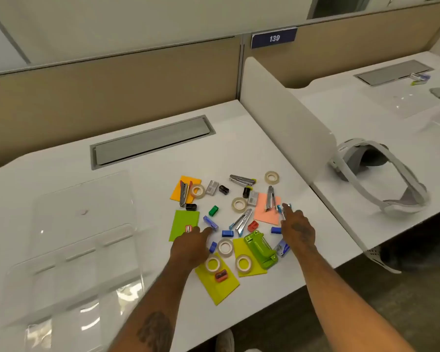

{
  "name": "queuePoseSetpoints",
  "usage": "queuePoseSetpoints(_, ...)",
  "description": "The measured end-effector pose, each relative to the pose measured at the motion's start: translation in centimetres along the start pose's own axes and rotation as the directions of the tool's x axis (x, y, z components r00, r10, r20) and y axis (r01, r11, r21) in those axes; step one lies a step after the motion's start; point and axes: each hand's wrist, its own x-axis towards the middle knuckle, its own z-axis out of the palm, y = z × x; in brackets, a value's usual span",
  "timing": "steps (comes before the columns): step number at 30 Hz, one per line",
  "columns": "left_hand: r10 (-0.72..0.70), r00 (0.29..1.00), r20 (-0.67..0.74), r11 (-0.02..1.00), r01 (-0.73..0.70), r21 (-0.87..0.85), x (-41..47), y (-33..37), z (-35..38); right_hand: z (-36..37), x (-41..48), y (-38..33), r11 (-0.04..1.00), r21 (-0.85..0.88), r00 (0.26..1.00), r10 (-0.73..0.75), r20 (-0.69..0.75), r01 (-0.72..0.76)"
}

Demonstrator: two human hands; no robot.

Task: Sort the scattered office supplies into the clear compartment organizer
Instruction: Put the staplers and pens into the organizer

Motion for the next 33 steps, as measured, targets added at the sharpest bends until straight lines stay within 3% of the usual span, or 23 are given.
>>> queuePoseSetpoints(6, -0.008, 1.0, 0.006, 1.0, 0.008, 0.009, -0.2, -0.1, -1.1, 0.2, -0.2, 0.3, 0.998, -0.022, 0.998, 0.066, -0.005, -0.066)
queuePoseSetpoints(10, -0.018, 0.997, -0.069, 0.997, 0.013, -0.075, -0.6, -0.9, -2.3, -0.5, -0.5, -0.8, 0.986, 0.138, 0.99, 0.104, -0.1, -0.09)
queuePoseSetpoints(14, -0.069, 0.983, -0.172, 0.98, 0.034, -0.198, -1.7, -2.5, -4.4, -2.0, -1.6, -4.5, 0.95, 0.314, 0.978, 0.066, -0.199, -0.001)
queuePoseSetpoints(19, -0.139, 0.948, -0.286, 0.952, 0.049, -0.303, -4.8, -7.1, -6.9, -2.6, -4.5, -12.4, 0.902, 0.394, 0.973, -0.1, -0.207, 0.176)
queuePoseSetpoints(24, -0.267, 0.907, -0.325, 0.912, 0.128, -0.39, -8.5, -13.3, -7.9, -1.2, -8.8, -20.8, 0.789, 0.485, 0.926, -0.321, -0.197, 0.376)
queuePoseSetpoints(29, -0.366, 0.881, -0.299, 0.866, 0.206, -0.455, -11.2, -18.3, -7.1, 0.9, -13.1, -27.9, 0.716, 0.568, 0.891, -0.447, -0.074, 0.406)
queuePoseSetpoints(33, -0.386, 0.882, -0.268, 0.853, 0.231, -0.468, -12.1, -20.1, -6.1, 2.6, -15.6, -31.0, 0.73, 0.517, 0.85, -0.527, 0.009, 0.448)
